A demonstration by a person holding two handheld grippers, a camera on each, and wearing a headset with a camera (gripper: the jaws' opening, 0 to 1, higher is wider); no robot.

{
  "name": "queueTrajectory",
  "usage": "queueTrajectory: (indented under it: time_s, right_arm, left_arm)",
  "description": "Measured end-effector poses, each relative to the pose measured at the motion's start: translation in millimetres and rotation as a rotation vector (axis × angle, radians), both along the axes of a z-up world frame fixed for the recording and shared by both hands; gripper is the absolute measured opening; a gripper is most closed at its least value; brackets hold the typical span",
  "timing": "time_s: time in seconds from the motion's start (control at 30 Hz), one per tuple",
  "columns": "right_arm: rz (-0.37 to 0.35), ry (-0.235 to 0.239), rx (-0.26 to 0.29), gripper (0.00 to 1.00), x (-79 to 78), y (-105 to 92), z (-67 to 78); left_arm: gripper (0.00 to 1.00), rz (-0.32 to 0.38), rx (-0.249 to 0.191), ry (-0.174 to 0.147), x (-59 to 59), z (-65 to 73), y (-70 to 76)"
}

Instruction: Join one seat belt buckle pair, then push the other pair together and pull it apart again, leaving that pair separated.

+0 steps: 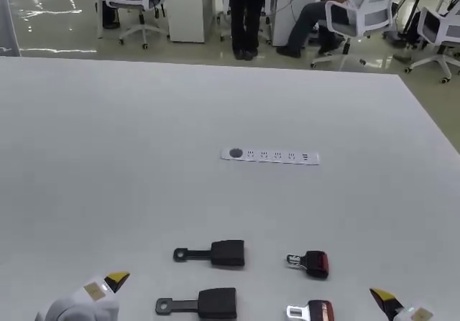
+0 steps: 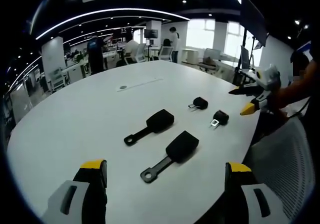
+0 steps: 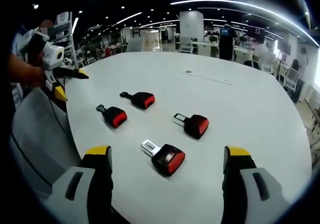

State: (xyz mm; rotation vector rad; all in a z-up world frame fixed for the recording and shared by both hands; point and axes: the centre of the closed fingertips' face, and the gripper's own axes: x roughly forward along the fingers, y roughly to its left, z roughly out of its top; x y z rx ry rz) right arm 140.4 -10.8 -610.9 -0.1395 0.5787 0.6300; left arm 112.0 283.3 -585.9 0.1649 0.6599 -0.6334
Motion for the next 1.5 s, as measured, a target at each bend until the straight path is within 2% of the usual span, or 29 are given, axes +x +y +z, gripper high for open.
queueTrajectory:
  time_s: [0.17, 0.77, 1.5]
  right_arm:
    - [0.005, 0.004, 0.003, 0.92, 3.3, 1.2, -0.8]
    - [0.023, 0.037, -0.003, 0.90, 8.8, 3.2, -9.6]
    - [0.053, 0.081, -0.003, 0.90, 13.2, 12.5, -31.4]
  left_arm:
    - [1.00, -0.004, 0.000, 0.006, 3.1, -3.8, 1.5]
    - [1.00, -0.035, 0.007, 0.047, 14.9, -15.7, -10.7]
    - [0.99, -0.074, 0.004, 0.106, 27.3, -41.3, -25.1]
